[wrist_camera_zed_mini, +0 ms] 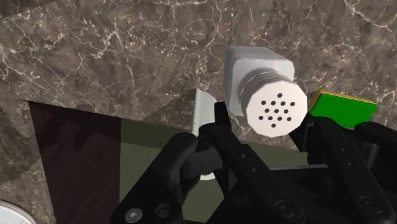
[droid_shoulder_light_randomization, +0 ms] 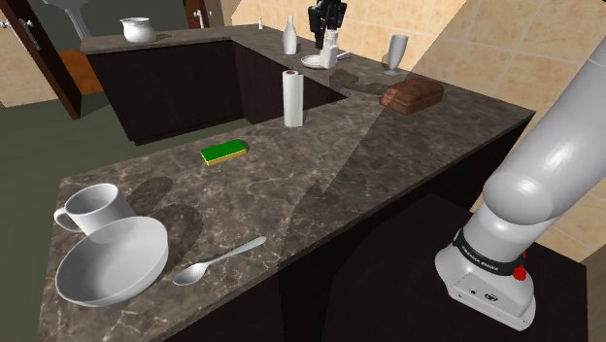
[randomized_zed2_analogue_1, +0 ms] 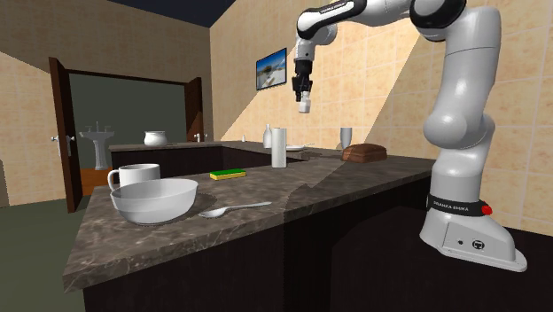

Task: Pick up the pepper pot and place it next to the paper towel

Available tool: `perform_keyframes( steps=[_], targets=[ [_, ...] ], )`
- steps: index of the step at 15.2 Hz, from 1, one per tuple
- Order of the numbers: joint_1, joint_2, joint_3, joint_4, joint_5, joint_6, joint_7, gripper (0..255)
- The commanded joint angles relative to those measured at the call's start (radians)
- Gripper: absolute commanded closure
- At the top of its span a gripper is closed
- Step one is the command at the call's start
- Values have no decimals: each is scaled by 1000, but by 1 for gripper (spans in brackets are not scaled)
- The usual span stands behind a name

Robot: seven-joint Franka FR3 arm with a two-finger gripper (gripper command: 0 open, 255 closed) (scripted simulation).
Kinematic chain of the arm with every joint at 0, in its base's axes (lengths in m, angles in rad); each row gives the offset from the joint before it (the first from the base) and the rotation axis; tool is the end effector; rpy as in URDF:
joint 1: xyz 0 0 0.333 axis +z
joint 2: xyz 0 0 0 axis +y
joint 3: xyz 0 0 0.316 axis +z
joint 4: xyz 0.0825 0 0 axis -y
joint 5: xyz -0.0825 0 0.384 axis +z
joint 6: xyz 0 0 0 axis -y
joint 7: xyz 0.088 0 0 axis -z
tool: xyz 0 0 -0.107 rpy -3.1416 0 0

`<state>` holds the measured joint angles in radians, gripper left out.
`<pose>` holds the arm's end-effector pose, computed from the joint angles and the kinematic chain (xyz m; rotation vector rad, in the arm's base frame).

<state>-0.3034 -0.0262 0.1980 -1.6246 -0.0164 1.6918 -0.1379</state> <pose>0.5550 -0.0588 0.6243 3.1054 0.0526 0.1392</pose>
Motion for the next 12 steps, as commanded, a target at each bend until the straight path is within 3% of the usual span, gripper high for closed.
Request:
perform_keyframes(
  steps=[1, 5, 12],
  targets=[
    [-21, 22, -23, 29, 0, -6, -46, 255],
    [-65, 75, -65, 92, 1, -17, -132, 255],
    [-66, 55, -66, -26, 3, 83, -133, 255]
  ],
)
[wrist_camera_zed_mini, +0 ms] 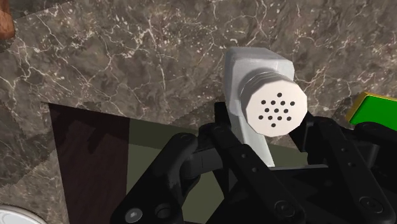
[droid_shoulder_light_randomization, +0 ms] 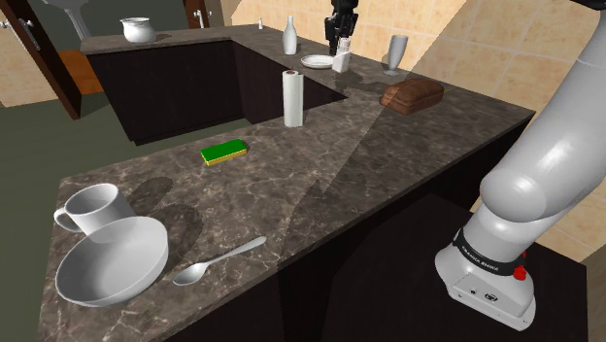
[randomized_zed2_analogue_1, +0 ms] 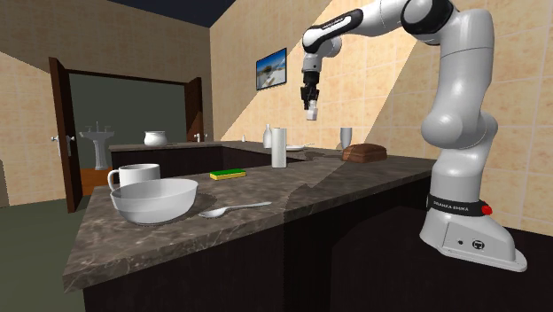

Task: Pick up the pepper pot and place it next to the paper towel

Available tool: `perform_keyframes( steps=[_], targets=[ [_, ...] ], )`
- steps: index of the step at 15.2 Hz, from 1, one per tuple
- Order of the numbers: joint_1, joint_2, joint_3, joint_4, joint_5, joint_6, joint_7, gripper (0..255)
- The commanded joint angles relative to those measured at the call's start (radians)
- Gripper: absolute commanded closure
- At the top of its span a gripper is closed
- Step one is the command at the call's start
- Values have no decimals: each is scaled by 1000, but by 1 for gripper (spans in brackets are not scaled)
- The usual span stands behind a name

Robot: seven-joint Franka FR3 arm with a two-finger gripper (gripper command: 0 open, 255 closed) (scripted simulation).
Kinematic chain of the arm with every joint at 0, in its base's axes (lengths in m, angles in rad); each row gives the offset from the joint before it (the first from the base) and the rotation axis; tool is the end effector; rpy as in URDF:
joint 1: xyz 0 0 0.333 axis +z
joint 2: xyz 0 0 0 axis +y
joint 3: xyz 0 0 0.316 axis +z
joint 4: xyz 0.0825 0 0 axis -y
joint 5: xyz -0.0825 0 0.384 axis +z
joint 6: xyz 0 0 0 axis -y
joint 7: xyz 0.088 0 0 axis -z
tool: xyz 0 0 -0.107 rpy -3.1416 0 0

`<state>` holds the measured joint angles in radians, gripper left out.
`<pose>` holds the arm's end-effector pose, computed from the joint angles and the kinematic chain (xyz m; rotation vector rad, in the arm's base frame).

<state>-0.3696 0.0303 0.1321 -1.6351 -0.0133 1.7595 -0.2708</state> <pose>0.5629 -0.1386 0.5941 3.1054 0.0542 0.1384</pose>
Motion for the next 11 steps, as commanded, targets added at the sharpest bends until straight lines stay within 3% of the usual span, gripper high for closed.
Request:
perform_keyframes(
  steps=[1, 11],
  targets=[
    [0, -3, 0, -31, 0, 29, 0, 255],
    [-1, -6, -1, -170, 0, 165, 1, 255]
  ],
)
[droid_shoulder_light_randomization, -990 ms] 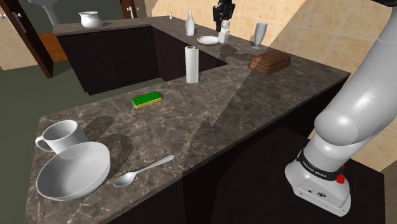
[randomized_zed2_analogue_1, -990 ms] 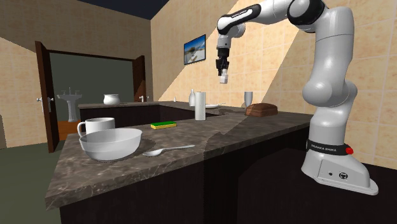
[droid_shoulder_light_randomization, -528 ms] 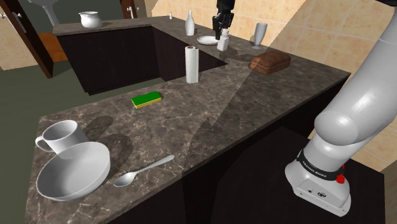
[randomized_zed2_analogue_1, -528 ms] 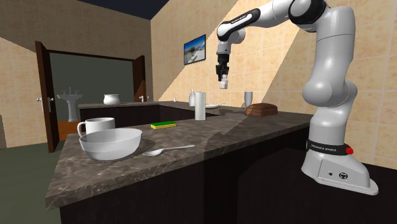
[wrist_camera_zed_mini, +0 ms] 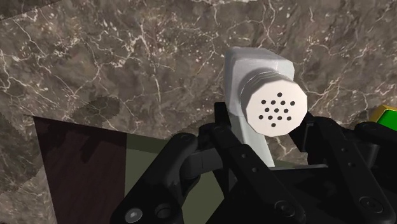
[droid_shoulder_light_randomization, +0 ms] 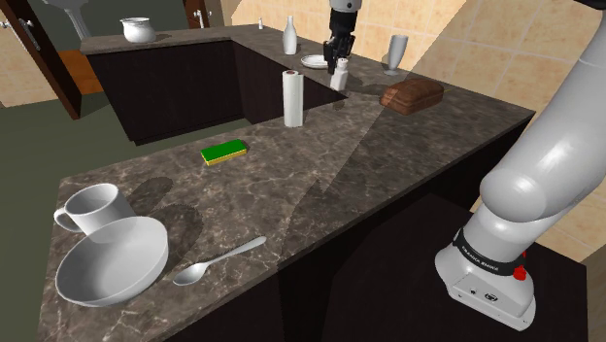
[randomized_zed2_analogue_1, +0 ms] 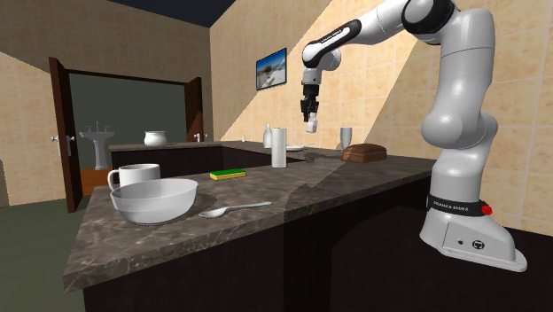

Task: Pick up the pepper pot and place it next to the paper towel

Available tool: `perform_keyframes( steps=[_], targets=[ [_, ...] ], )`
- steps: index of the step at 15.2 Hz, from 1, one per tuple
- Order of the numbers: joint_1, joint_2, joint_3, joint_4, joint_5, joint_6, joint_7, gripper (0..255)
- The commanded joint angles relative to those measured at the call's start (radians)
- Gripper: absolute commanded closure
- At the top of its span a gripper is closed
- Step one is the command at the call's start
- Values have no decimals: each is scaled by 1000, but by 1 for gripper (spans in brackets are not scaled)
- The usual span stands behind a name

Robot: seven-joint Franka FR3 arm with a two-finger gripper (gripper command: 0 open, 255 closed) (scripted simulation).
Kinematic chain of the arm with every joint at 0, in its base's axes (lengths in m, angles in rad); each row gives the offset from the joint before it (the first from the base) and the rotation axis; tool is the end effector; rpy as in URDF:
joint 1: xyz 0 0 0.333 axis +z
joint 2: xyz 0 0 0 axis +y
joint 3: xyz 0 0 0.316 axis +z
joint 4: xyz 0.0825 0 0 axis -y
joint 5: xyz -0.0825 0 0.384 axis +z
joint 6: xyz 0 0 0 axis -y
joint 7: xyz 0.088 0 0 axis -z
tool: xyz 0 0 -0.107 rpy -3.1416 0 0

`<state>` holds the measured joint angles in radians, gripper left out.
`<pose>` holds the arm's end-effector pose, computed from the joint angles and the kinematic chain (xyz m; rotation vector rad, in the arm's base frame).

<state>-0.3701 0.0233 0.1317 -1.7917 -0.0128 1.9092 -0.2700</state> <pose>0.5633 -0.1385 0.5361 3.1054 0.0545 0.1384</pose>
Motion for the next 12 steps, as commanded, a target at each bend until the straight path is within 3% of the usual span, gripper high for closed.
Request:
perform_keyframes(
  steps=[1, 12],
  targets=[
    [0, 2, 0, -26, 0, 28, 0, 255],
    [0, 26, 0, -146, -5, 172, 4, 255]
  ],
)
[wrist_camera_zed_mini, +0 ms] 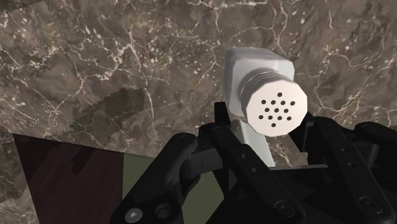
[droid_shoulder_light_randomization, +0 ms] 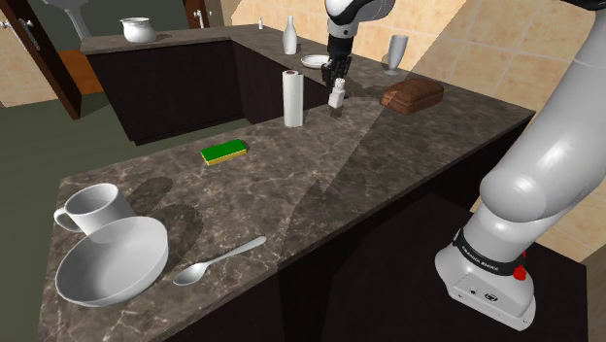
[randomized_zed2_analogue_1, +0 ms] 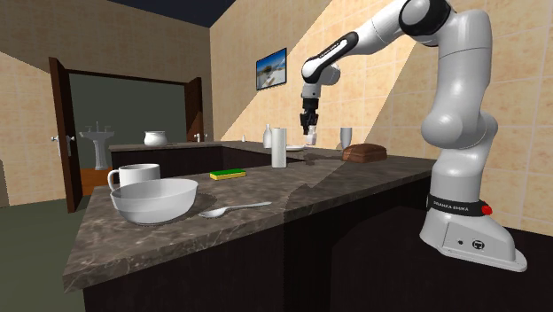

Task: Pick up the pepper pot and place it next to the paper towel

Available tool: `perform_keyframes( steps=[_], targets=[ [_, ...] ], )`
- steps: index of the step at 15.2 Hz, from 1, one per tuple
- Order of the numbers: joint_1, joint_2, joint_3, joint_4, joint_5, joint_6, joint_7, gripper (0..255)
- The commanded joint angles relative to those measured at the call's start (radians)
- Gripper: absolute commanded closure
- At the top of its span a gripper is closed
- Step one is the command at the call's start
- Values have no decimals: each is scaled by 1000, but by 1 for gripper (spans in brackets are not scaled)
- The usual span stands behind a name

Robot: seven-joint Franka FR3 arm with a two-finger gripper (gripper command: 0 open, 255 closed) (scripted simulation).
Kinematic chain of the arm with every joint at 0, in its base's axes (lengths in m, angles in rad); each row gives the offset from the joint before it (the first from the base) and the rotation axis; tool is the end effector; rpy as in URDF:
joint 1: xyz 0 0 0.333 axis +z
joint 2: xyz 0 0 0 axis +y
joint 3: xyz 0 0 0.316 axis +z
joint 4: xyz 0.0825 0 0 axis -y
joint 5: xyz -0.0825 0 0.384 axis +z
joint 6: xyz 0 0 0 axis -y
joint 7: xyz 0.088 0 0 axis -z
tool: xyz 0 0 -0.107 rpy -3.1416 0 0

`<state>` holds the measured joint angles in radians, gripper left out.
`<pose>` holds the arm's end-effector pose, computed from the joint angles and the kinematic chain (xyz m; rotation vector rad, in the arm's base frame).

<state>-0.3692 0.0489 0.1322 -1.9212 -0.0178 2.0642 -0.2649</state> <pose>0.5646 -0.1384 0.4733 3.1052 0.0545 0.1386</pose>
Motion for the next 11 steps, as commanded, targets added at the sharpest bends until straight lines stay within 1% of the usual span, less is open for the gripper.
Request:
perform_keyframes(
  steps=[1, 11],
  targets=[
    [-1, 3, -1, -26, -1, 30, 0, 255],
    [0, 48, -1, -109, -10, 157, 7, 255]
  ],
)
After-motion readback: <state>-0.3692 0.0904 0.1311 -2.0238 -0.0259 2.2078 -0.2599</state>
